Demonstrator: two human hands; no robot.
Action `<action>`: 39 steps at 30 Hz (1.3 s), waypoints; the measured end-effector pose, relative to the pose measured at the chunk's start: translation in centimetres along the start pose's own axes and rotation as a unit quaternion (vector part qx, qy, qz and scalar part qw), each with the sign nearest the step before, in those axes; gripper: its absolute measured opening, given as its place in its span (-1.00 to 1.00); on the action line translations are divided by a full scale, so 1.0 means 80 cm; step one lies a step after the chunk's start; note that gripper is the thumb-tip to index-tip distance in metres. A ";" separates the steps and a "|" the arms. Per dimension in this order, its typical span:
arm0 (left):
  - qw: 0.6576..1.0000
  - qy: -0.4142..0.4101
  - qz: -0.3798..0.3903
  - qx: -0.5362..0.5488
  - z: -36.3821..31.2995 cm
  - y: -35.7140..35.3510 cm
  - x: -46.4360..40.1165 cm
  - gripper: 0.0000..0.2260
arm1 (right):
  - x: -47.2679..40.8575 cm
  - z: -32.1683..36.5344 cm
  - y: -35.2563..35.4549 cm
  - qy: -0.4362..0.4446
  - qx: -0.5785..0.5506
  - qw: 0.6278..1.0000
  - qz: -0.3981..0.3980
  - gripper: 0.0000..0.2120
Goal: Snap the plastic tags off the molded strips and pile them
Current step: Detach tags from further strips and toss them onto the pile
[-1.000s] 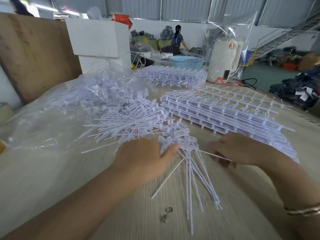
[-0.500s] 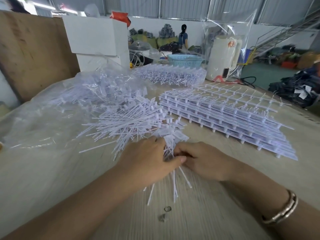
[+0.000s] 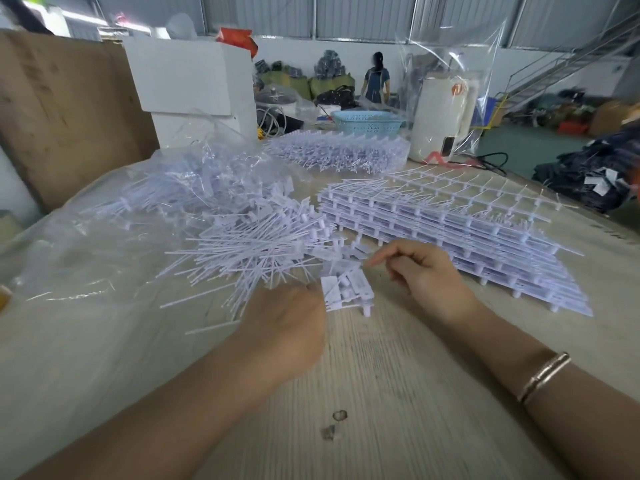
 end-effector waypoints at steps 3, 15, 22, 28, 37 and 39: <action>0.997 -0.006 -0.014 0.077 0.008 0.009 -0.004 -0.77 | -0.002 0.001 0.017 0.010 -0.022 0.998 -0.060 -0.62; 0.959 0.120 -0.249 0.061 0.118 0.057 -0.042 -0.71 | -0.002 0.002 0.021 0.009 -0.026 0.995 -0.091 -0.63; 0.979 0.150 -0.121 0.062 0.119 0.000 -0.063 -0.50 | -0.002 -0.003 0.012 0.008 0.014 0.999 -0.035 -0.66; 0.965 0.133 -0.216 0.064 0.107 0.028 -0.046 -0.49 | -0.003 -0.003 0.011 0.015 0.028 0.999 -0.024 -0.65; 0.950 -0.069 -0.294 0.080 0.037 0.070 -0.012 -0.57 | -0.005 -0.007 0.010 0.026 0.018 0.999 -0.018 -0.62; 0.944 -0.187 -0.257 0.090 0.005 0.063 0.000 -0.65 | -0.005 -0.006 0.009 0.030 0.026 0.999 -0.022 -0.61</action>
Point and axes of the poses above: each hand's wrist, its own x-axis away from the middle knuckle, its own y-axis out of the back of the hand, z = x × y, the point moved 7 cm from there along -x, towards the middle knuckle, and after that the axes turned 11 degrees about y, right-handed, at the moved point
